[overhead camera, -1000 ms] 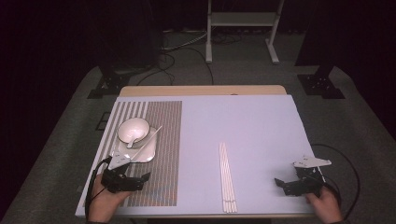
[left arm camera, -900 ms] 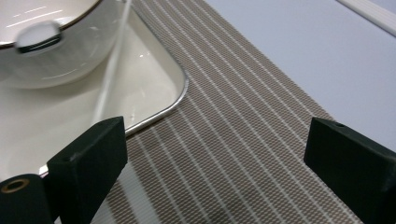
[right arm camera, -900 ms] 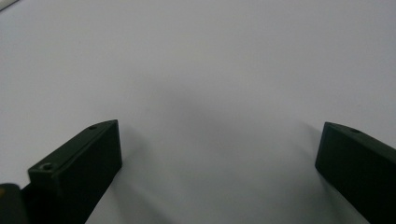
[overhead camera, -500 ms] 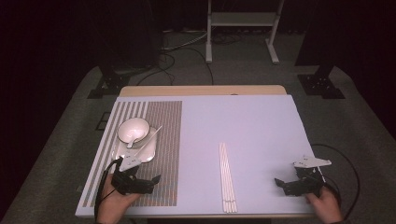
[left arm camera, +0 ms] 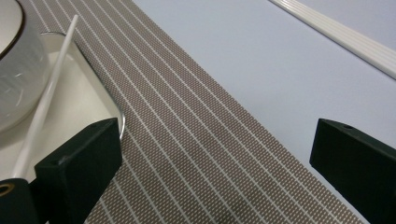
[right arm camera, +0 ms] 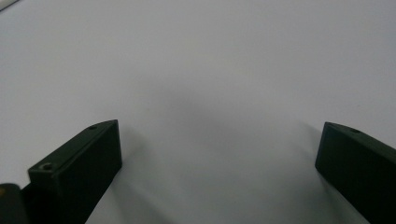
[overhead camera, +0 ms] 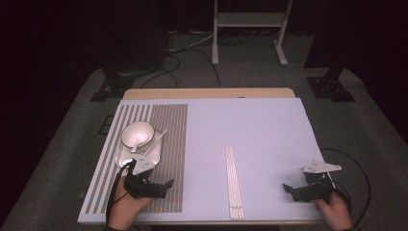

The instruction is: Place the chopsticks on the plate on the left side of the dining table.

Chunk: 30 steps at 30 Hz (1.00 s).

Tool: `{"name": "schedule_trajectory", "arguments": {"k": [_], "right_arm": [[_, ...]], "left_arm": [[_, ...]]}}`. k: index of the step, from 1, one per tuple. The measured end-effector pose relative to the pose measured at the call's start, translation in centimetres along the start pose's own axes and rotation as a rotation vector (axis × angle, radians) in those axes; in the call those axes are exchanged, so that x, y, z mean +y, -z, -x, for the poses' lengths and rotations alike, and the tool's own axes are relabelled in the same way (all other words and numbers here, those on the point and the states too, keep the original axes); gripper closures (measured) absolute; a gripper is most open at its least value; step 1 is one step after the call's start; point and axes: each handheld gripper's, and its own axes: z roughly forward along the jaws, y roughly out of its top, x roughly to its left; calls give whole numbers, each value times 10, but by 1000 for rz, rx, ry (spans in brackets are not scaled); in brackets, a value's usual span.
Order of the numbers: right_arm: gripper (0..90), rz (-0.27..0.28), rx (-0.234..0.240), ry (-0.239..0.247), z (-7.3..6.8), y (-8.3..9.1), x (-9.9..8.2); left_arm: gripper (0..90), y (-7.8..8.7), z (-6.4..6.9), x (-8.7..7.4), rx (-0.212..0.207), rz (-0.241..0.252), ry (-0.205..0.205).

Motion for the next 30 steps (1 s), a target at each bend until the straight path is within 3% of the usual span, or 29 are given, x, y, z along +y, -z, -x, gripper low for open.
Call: {"name": "schedule_trajectory", "arguments": {"k": [30], "right_arm": [[0, 0, -1, -1, 0, 0, 0]], "left_arm": [[10, -27, 21, 32, -95, 42, -35]]}}
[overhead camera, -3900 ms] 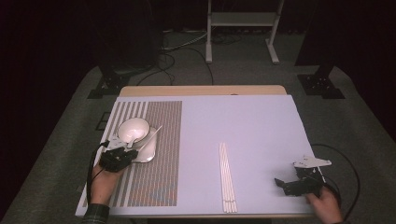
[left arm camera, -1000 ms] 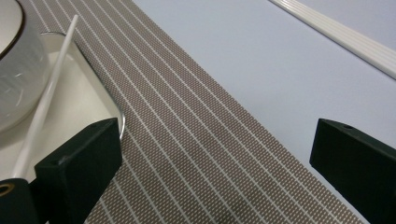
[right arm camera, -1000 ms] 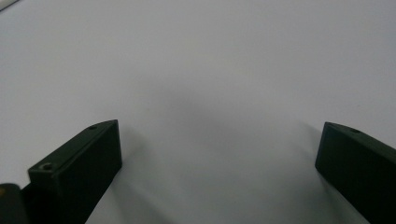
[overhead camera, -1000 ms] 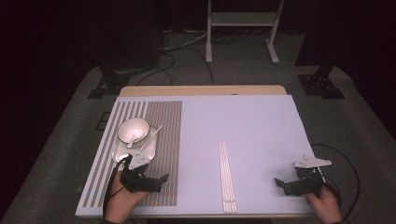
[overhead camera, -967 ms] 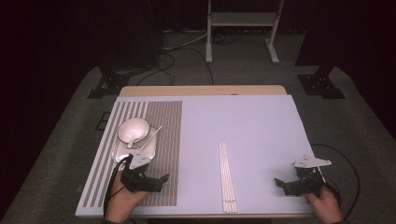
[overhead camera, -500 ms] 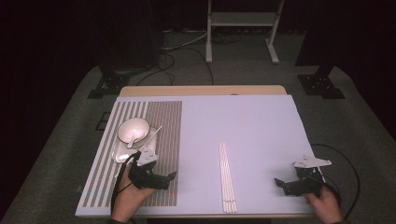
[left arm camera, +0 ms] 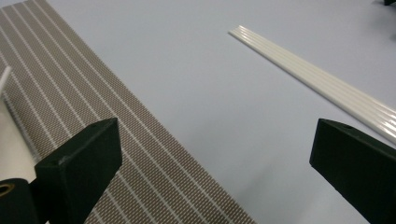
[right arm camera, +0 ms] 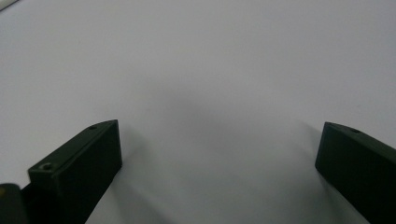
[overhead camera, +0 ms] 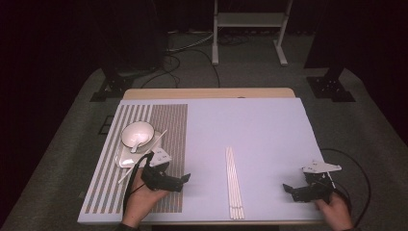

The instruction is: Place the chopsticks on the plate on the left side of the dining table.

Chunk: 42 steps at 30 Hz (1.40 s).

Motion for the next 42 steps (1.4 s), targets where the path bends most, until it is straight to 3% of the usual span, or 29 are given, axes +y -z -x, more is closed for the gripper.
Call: {"name": "schedule_trajectory", "arguments": {"k": [14, 42], "right_arm": [[0, 0, 0, 0, 0, 0, 0], [0, 1, 0, 1, 0, 0, 0]], "left_arm": [[10, -19, 16, 13, -59, 17, -12], [10, -63, 56, 27, -152, -7, -69]]}}
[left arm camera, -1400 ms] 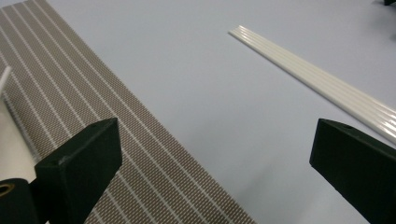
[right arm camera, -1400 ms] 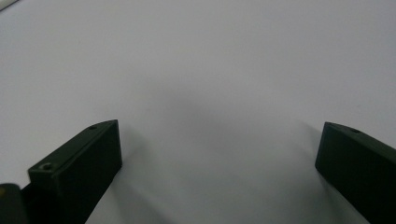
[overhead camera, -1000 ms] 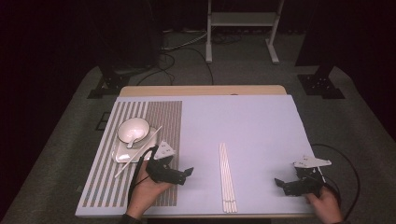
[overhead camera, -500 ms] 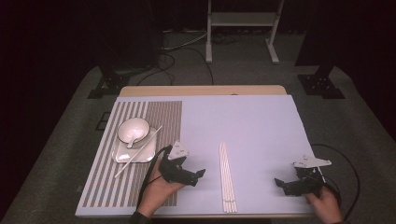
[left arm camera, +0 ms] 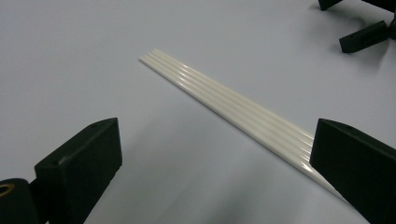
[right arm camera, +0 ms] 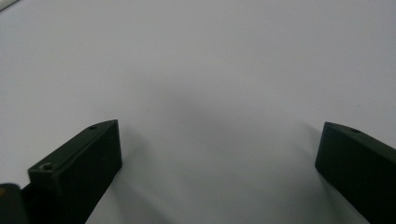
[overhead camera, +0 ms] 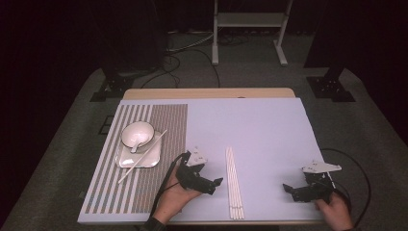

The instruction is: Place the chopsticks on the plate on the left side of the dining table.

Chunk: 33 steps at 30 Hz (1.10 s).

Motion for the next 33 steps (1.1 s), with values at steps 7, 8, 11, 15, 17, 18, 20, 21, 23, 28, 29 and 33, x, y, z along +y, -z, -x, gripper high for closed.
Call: {"name": "schedule_trajectory", "arguments": {"k": [7, 8, 11, 15, 17, 18, 20, 21, 23, 28, 29, 33], "right_arm": [[0, 0, 0, 0, 0, 0, 0], [0, 0, 0, 0, 0, 0, 0], [0, 0, 0, 0, 0, 0, 0], [0, 0, 0, 0, 0, 0, 0], [0, 0, 0, 0, 0, 0, 0], [0, 0, 0, 0, 0, 0, 0], [0, 0, 0, 0, 0, 0, 0], [0, 0, 0, 0, 0, 0, 0], [0, 0, 0, 0, 0, 0, 0], [0, -1, 0, -1, 0, 0, 0], [0, 0, 0, 0, 0, 0, 0], [0, 0, 0, 0, 0, 0, 0]], "left_arm": [[10, -15, 11, -1, -16, -7, -3], [10, -17, 12, -1, -19, -17, -11], [10, -22, 15, -3, -26, -23, -8], [10, -29, 18, -5, -27, -40, -13], [10, -33, 20, -6, -24, -46, -13], [10, -34, 21, -7, -23, -50, -15], [10, -37, 22, -7, -17, -58, -17], [10, -39, 23, -8, -11, -62, -19], [10, -40, 24, -8, -5, -73, -29], [10, -45, 26, -11, 5, -91, -28], [10, -45, 27, -11, 4, -97, -31], [10, -48, 29, -13, 0, -109, -40]]}}
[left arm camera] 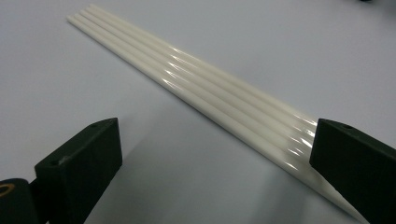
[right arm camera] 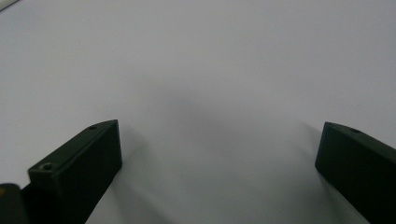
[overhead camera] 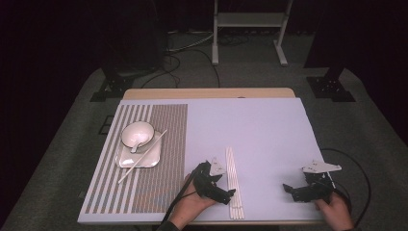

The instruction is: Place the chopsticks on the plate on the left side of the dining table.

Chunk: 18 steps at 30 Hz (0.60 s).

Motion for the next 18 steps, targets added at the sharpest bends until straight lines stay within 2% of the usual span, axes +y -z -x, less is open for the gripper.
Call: {"name": "schedule_trajectory", "arguments": {"k": [18], "right_arm": [[0, 0, 0, 0, 0, 0, 0]], "left_arm": [[10, 4, -2, -5, 7, -10, -1]]}}
